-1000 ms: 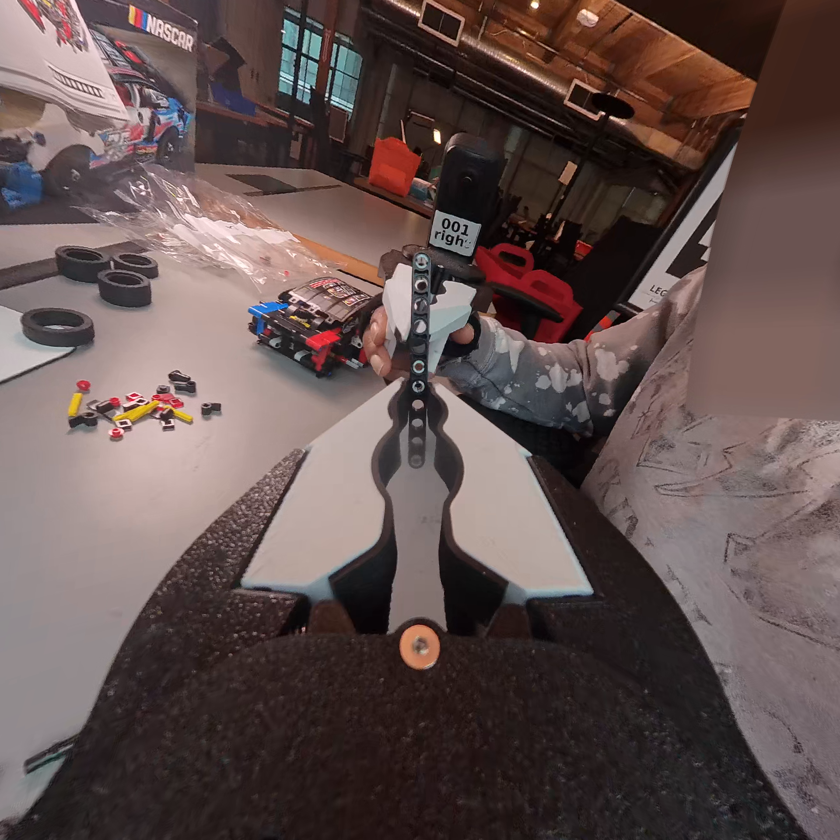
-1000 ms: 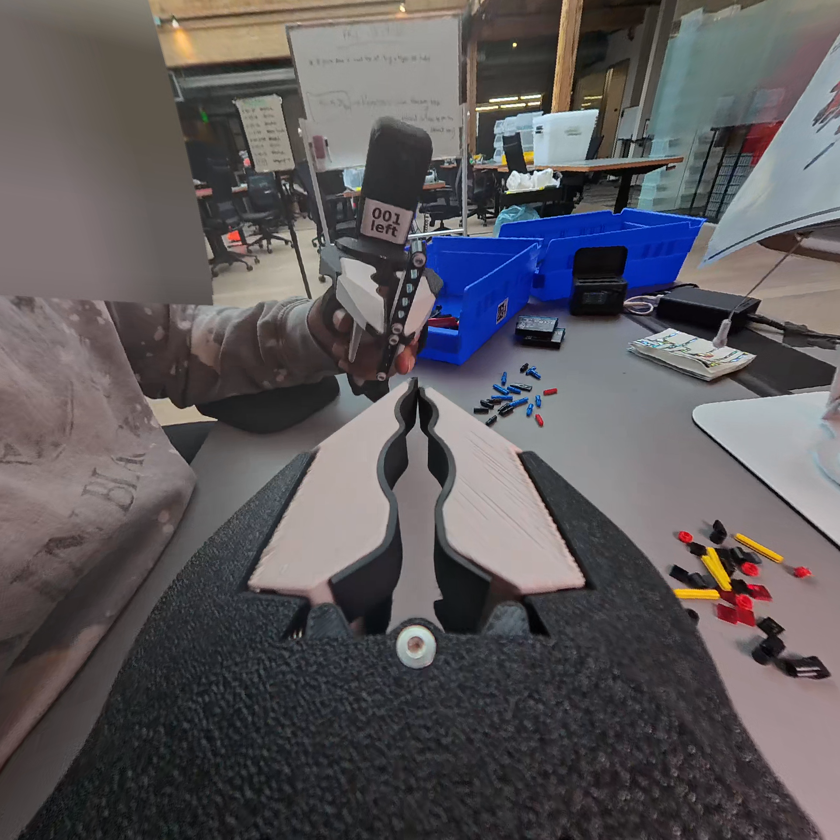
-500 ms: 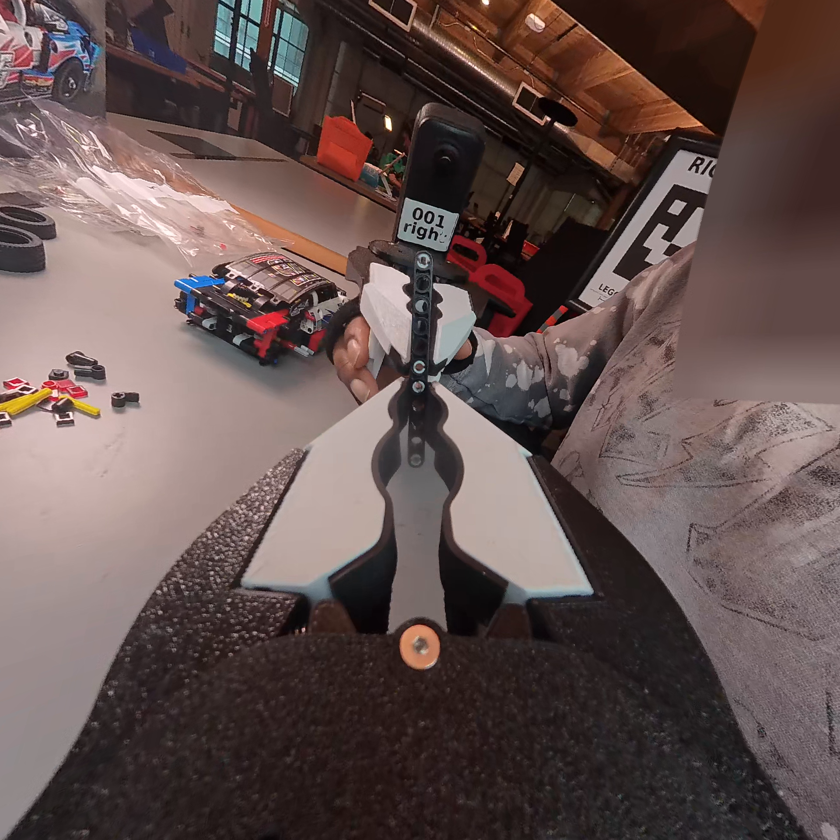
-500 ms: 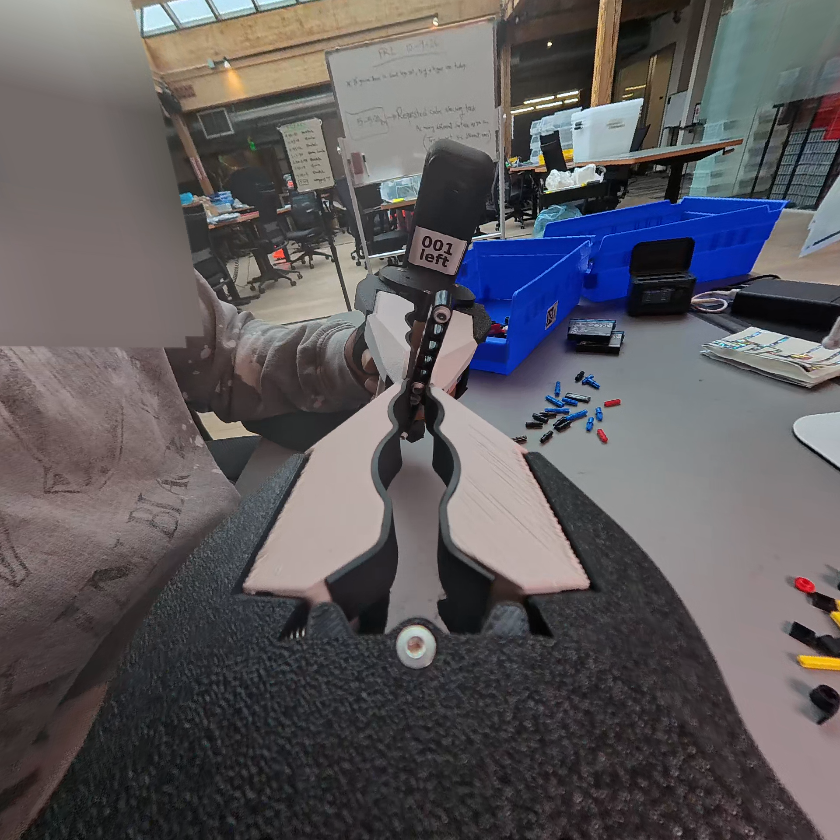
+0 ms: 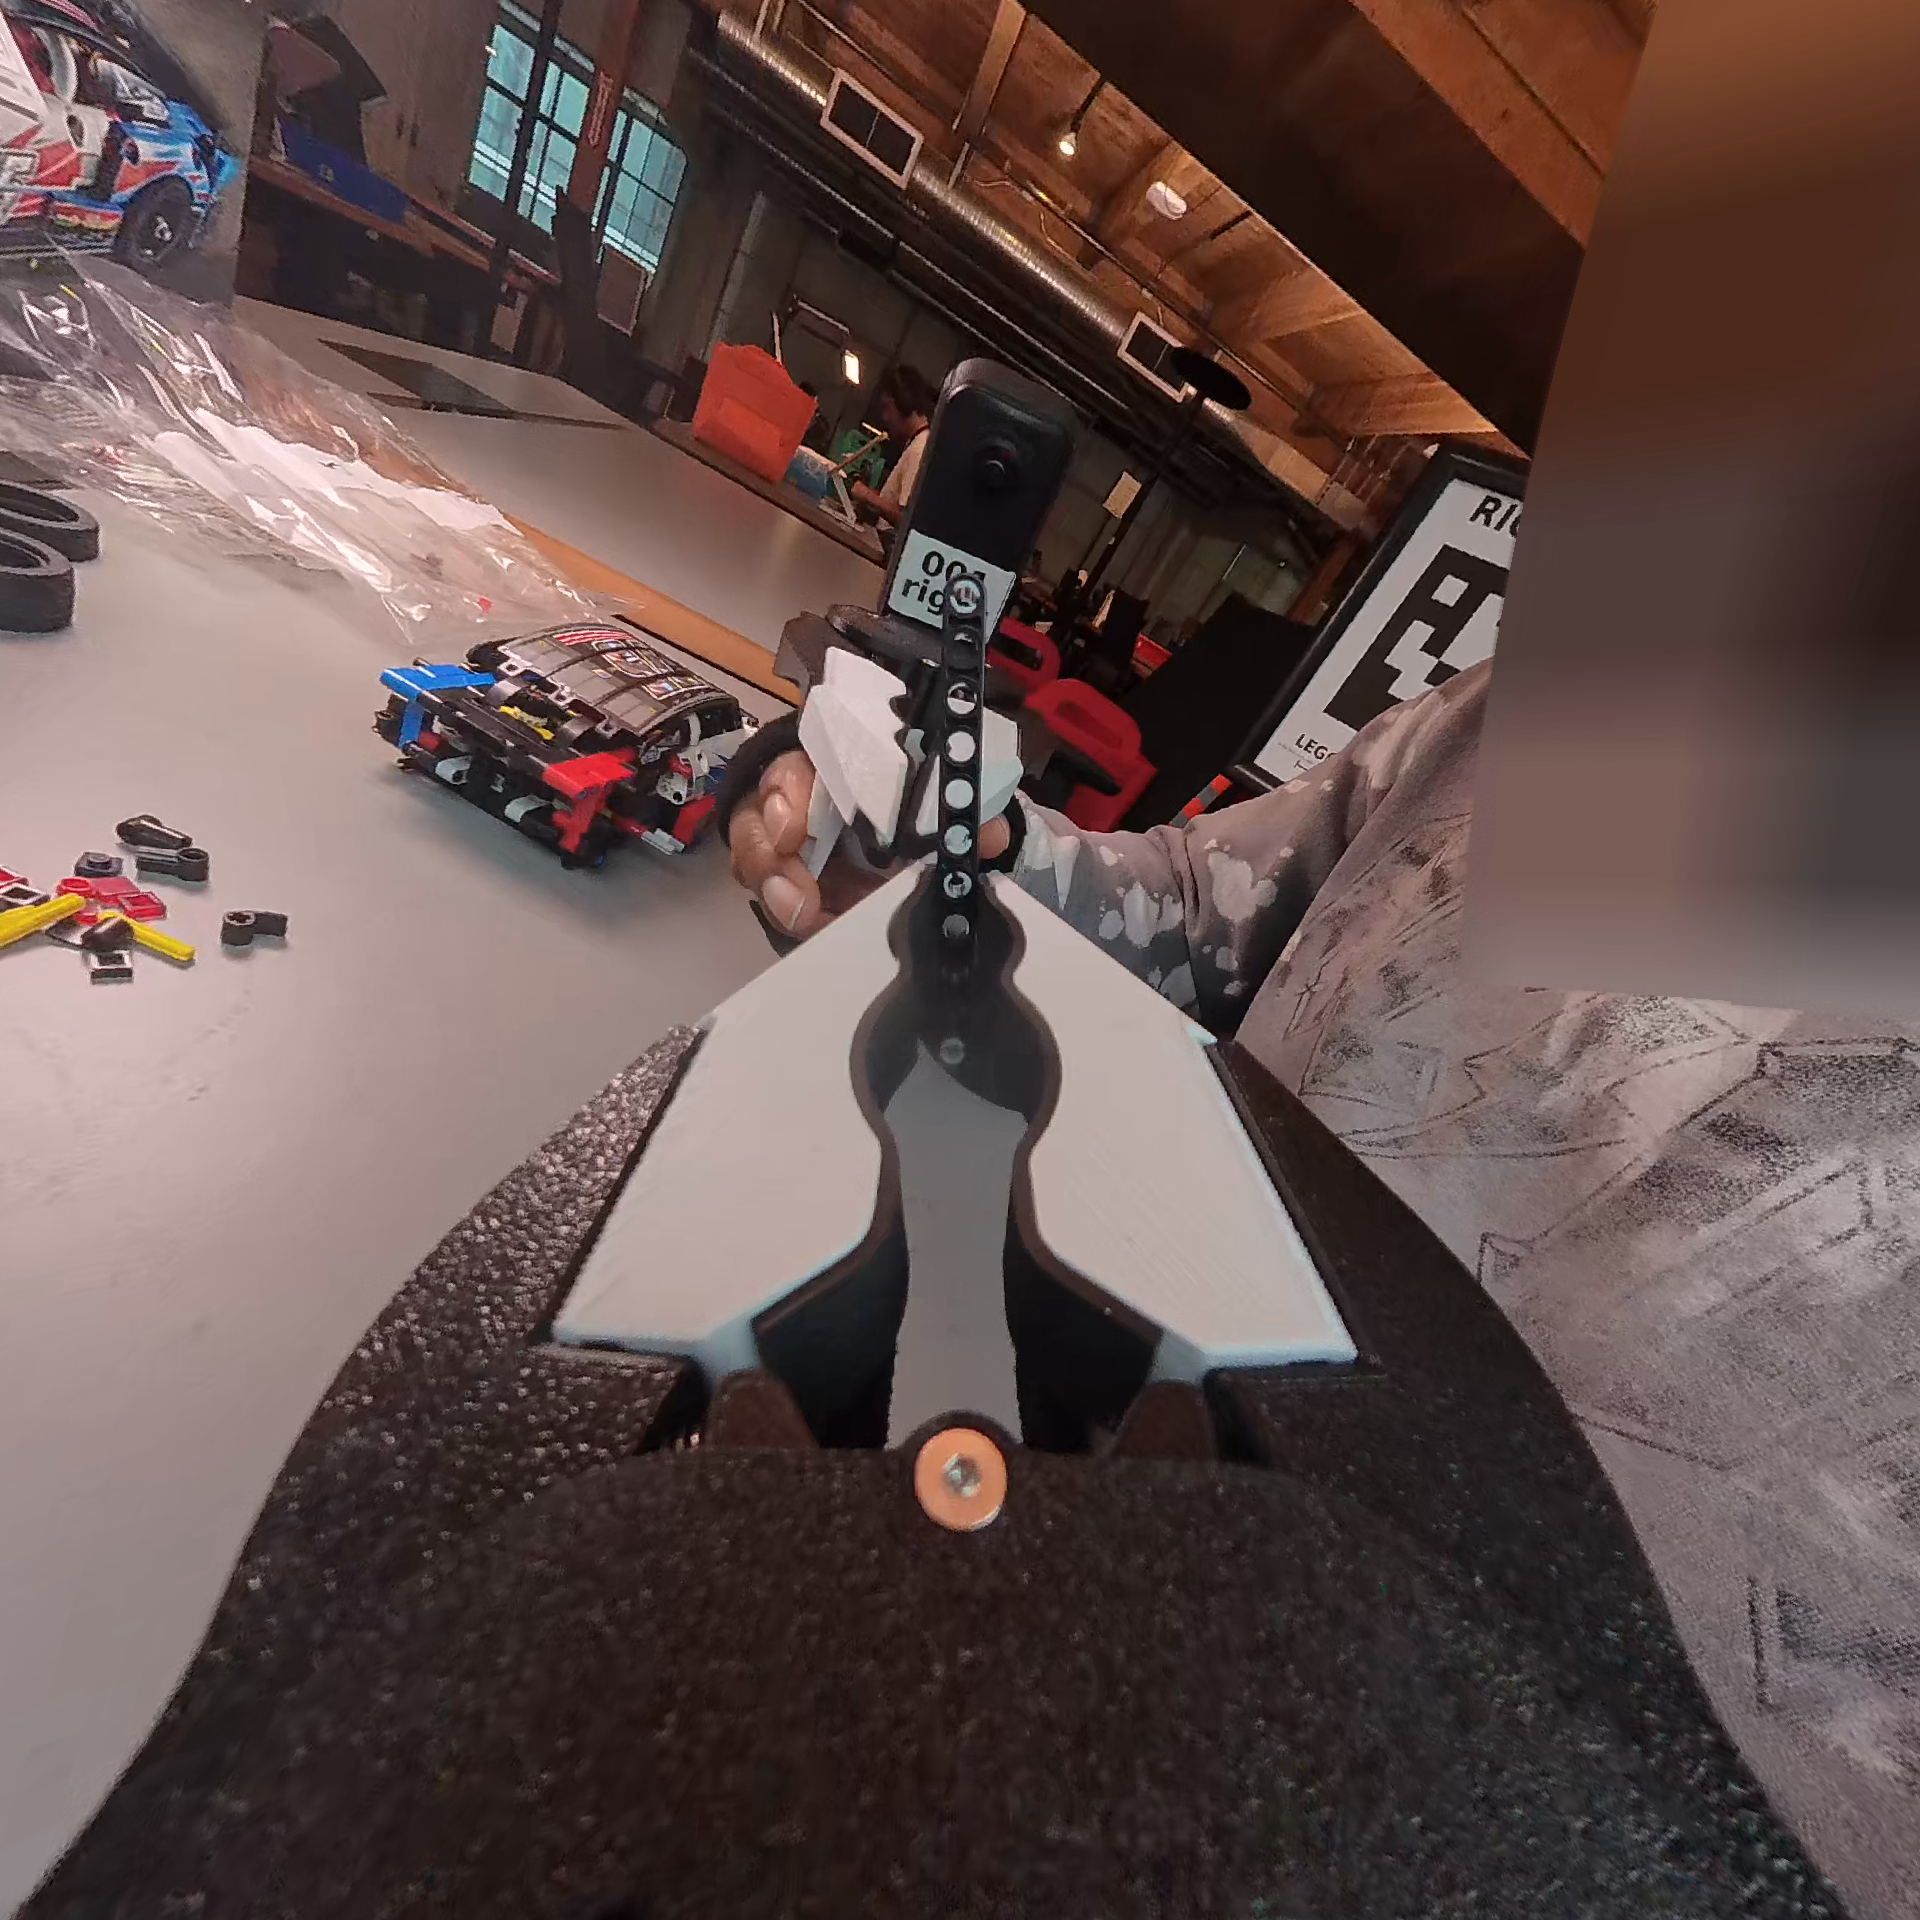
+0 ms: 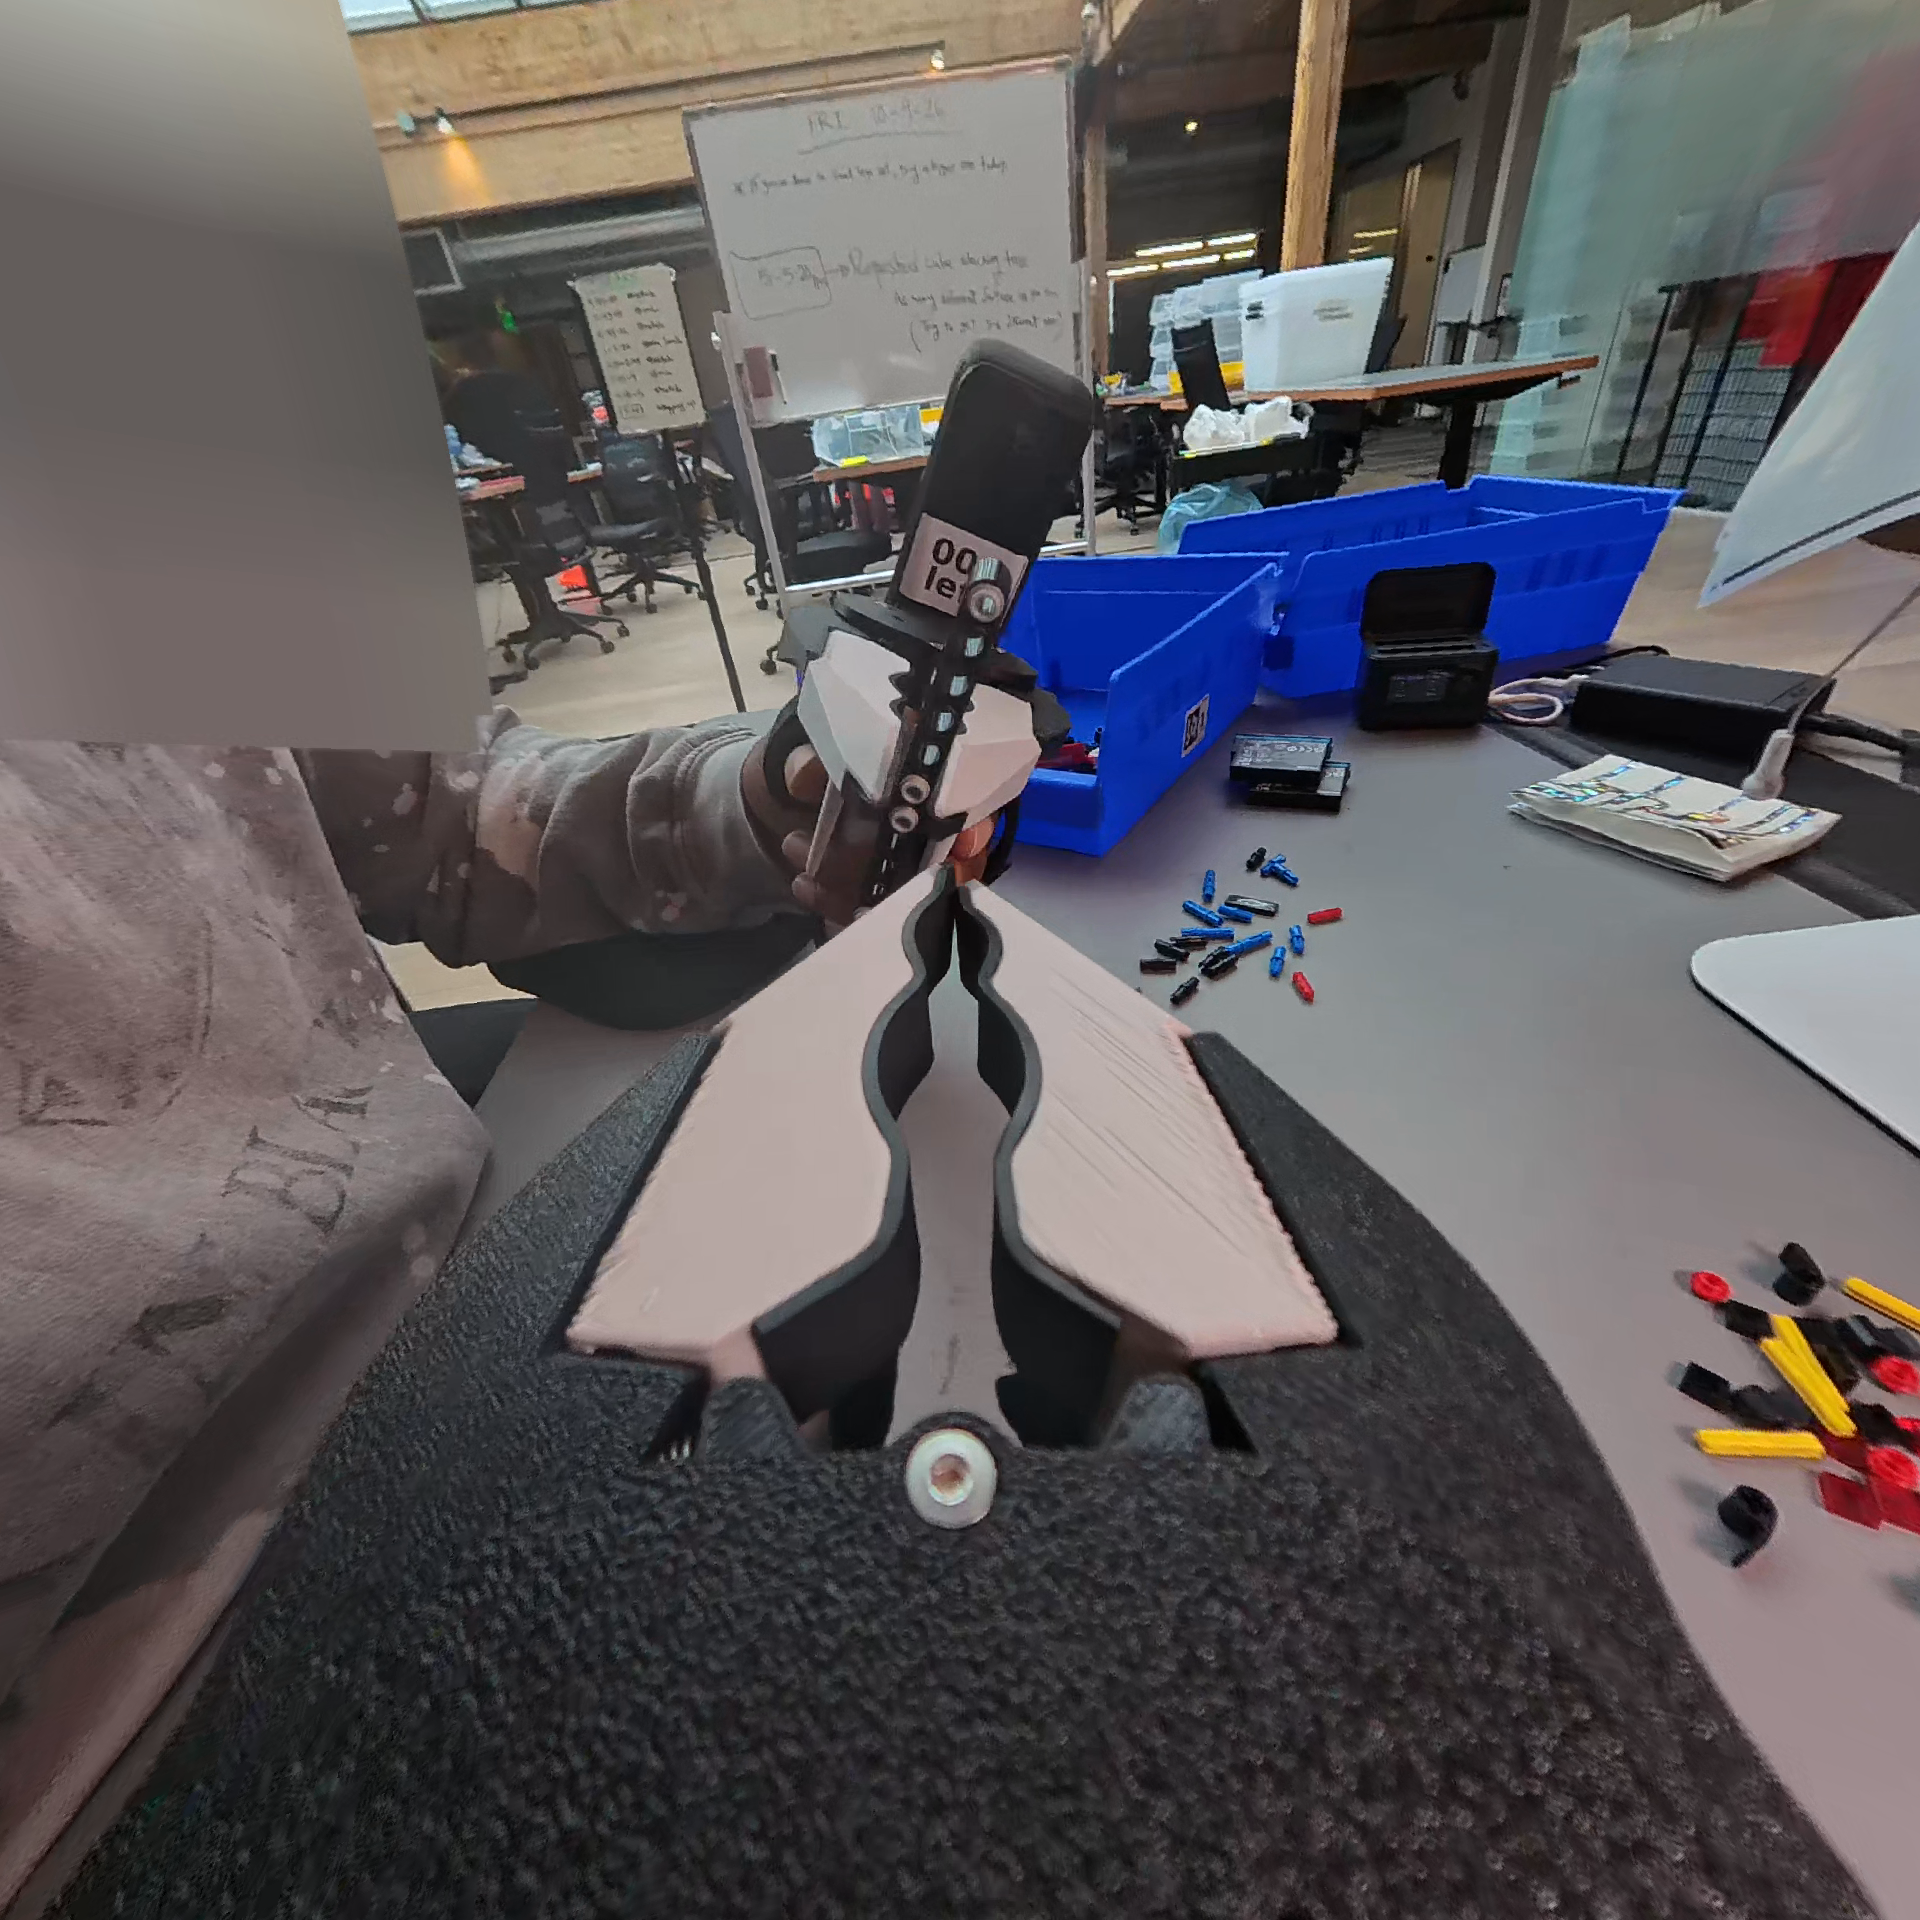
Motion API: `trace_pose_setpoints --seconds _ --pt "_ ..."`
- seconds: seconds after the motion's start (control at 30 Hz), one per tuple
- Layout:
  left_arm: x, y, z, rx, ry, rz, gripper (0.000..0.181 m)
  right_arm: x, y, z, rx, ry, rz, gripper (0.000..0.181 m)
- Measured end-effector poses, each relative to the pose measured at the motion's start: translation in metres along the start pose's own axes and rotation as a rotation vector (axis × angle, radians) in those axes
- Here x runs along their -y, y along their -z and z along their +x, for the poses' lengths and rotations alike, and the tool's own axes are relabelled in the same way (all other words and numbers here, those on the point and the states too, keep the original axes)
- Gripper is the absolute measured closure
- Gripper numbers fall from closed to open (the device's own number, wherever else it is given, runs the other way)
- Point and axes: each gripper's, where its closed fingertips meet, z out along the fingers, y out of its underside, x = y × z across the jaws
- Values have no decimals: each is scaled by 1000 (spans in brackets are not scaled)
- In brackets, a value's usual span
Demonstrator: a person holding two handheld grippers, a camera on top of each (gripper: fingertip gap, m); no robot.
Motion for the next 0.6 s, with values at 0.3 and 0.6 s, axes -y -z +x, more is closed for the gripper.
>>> trace_pose_setpoints --seconds 0.3,0.6 --pt "-11 -8 0 -5 3 -47 177 1 -8 -12 42 -23 8 178" --pt "-25 -6 -12 64 39 -147 177 -15 -6 -7 33 46 -81 181"
